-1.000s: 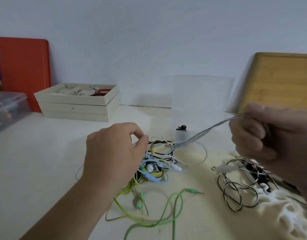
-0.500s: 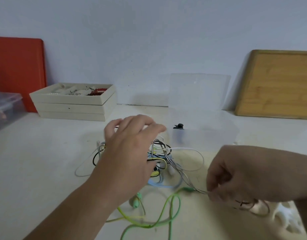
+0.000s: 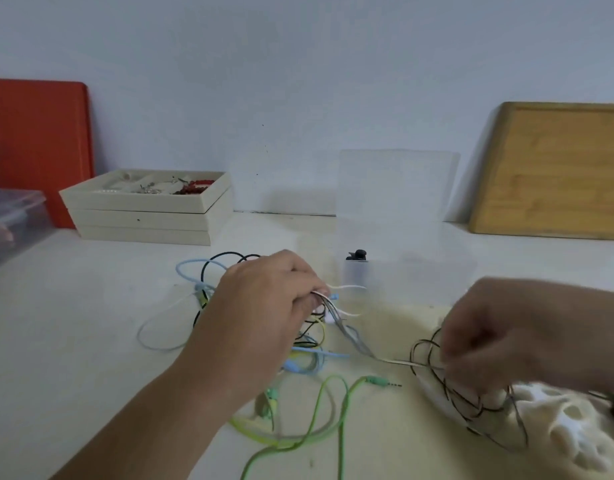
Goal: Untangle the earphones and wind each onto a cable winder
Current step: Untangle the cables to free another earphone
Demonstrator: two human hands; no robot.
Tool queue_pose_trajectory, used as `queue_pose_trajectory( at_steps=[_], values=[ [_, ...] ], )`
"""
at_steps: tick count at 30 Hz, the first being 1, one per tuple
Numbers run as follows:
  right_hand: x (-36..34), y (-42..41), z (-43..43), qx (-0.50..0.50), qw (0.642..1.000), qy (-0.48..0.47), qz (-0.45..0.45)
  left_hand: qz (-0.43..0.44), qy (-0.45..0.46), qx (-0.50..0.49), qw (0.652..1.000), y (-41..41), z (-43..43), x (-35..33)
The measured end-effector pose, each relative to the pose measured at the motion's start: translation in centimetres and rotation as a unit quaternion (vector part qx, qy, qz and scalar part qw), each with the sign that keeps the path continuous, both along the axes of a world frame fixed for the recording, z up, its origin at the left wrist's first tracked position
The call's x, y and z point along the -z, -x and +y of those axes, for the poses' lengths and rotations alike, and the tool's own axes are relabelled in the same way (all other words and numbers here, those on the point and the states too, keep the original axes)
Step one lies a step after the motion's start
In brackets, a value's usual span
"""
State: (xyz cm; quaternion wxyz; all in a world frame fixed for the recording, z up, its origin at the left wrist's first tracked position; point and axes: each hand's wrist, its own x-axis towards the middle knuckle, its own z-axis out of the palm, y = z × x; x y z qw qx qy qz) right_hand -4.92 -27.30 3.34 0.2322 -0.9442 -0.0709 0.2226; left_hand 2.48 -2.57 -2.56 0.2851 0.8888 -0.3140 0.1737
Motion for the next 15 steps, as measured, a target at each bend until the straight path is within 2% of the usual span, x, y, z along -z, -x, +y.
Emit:
queue_pose_trajectory(
  at_steps=[1,2,6,10,13,15],
  values=[
    [0.2,-0.2,0.6,-0.007,0.999,0.045,0.015,-0.012,-0.01,0.003,1.0,0.1,-0.1,0.0],
    [0.3,-0.3,1.3,0.002,0.999,0.036,0.0,-0.026,-0.02,0.003,0.999,0.3,-0.2,0.0],
    [0.8,-0.6,4.3,0.048,0.987,-0.09,-0.123,-0.07,-0.04,-0.011,0.997,0.7,-0.5,0.1],
    [2.7,-1.0,7.2,0.07,0.967,-0.187,-0.16,-0.095,-0.065,0.008,0.993,0.8,-0.7,0.1],
    [3.4,-1.3,7.6,0.106,0.942,-0.265,-0.176,-0.066,-0.023,0.007,0.998,1.2,-0.8,-0.2],
    [3.5,-1.5,7.1,0.136,0.913,-0.333,-0.195,-0.02,0.006,-0.001,1.0,1.4,-0.6,-0.3]
  ],
)
